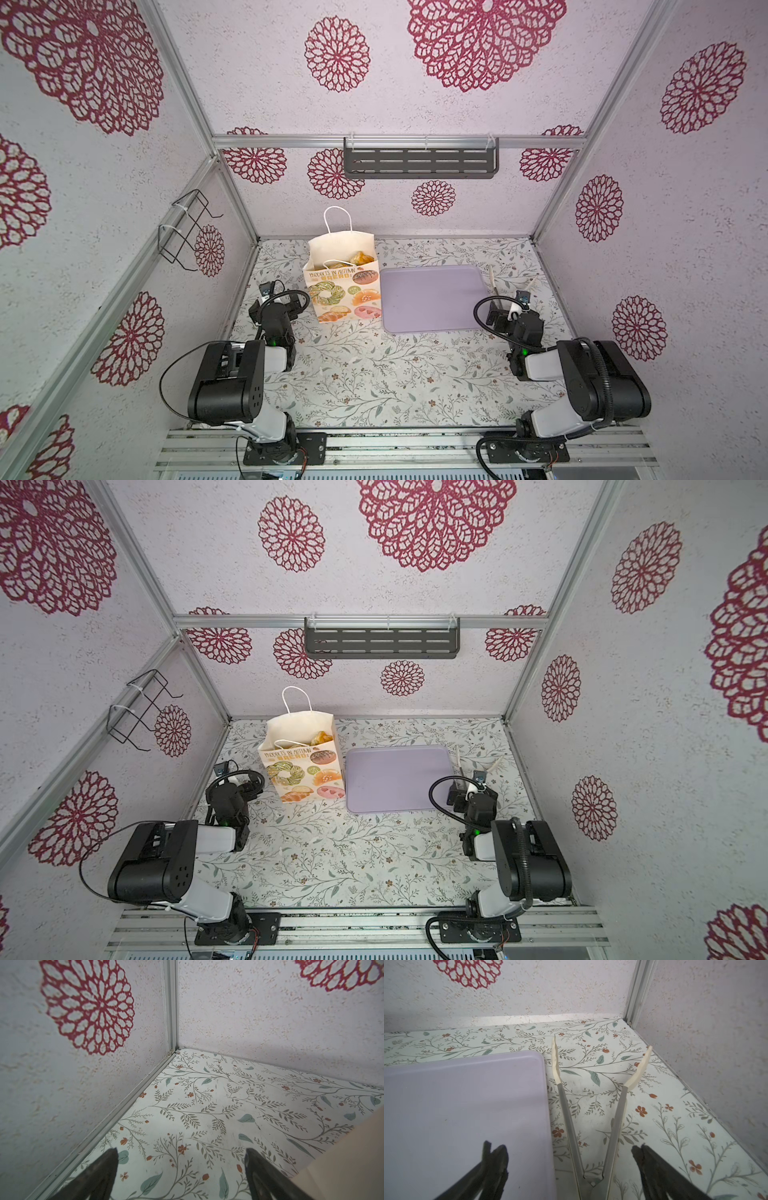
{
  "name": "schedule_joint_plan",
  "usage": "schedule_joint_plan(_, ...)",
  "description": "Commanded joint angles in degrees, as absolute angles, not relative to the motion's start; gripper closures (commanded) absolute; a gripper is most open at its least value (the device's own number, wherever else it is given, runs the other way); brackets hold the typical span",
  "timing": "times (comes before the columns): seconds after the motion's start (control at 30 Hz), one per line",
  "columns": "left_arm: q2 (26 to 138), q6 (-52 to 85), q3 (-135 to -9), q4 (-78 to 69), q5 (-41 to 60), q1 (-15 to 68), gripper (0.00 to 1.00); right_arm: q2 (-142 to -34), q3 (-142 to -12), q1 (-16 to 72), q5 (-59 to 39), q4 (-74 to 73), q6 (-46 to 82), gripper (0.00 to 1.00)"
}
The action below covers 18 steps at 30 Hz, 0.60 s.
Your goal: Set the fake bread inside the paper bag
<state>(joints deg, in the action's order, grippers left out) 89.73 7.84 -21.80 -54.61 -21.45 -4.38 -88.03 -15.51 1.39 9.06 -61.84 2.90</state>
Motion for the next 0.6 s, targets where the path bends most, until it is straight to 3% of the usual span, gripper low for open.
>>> schedule_joint_plan(0.0,89.66,8.00,-22.94,-54.04,-20.31,-5.01,0.03,-87.79,-15.92,1.23,10.72,-66.08,1.41,0.01)
schedule_joint_plan(0.57,89.56,8.09,-23.05,-53.85,-20.13,-5.09,0.03,-87.98,-14.68,1.58,10.16,-68.51,0.40,0.01)
